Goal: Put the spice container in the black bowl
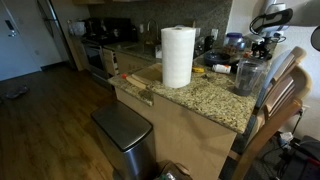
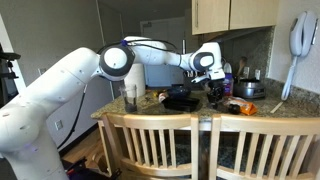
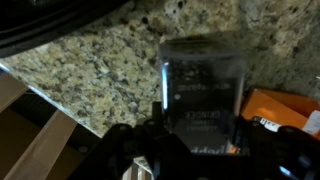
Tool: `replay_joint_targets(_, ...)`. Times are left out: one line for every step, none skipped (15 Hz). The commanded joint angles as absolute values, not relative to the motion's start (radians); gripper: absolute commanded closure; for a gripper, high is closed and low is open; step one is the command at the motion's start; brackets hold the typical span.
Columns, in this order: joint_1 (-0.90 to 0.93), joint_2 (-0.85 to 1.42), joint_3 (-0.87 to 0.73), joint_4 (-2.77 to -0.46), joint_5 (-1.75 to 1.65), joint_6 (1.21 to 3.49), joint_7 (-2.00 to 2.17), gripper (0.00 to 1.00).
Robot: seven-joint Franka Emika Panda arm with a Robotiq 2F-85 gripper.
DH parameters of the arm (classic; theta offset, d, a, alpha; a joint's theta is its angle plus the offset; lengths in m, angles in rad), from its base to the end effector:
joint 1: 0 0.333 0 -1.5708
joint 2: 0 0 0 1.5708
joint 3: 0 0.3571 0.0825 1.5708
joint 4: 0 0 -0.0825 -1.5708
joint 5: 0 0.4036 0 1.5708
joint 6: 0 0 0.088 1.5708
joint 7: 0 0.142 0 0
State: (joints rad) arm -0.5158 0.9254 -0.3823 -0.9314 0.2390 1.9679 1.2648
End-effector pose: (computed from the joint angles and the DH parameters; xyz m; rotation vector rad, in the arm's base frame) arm 0.6379 -0.5613 0.3418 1.5799 -2.6640 0.2641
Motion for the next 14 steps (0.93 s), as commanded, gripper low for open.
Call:
replay_joint_targets(-0.503, 0.921, -0.395, -0.931, 0.223, 1.983, 1.273, 0.68)
replay_joint_targets(-0.493, 0.914, -0.402, -0.936, 0.216, 2.003, 1.275, 0.68)
replay_joint_targets(-0.478, 0.904, -0.414, -0.947, 0.205, 2.044, 1.283, 0.68)
replay_joint_targets(-0.459, 0.887, -0.431, -0.966, 0.192, 2.12, 1.298, 0.68)
replay_joint_targets(-0.446, 0.862, -0.44, -0.982, 0.189, 2.167, 1.304, 0.68)
replay_joint_targets(-0.431, 0.839, -0.453, -0.997, 0.185, 2.224, 1.309, 0.68)
replay_joint_targets(-0.415, 0.803, -0.463, -1.023, 0.189, 2.279, 1.308, 0.68)
replay_joint_targets(-0.402, 0.771, -0.471, -1.045, 0.195, 2.335, 1.305, 0.68)
replay_joint_targets(-0.394, 0.733, -0.468, -1.07, 0.208, 2.393, 1.282, 0.68)
replay_joint_targets(-0.387, 0.698, -0.465, -1.09, 0.217, 2.45, 1.268, 0.68)
replay_joint_targets(-0.385, 0.657, -0.451, -1.116, 0.231, 2.503, 1.247, 0.68)
replay_joint_targets(-0.387, 0.613, -0.433, -1.139, 0.249, 2.548, 1.218, 0.68)
replay_joint_targets(-0.394, 0.565, -0.402, -1.167, 0.276, 2.564, 1.161, 0.68)
replay_joint_targets(-0.414, 0.519, -0.353, -1.181, 0.316, 2.54, 1.071, 0.68)
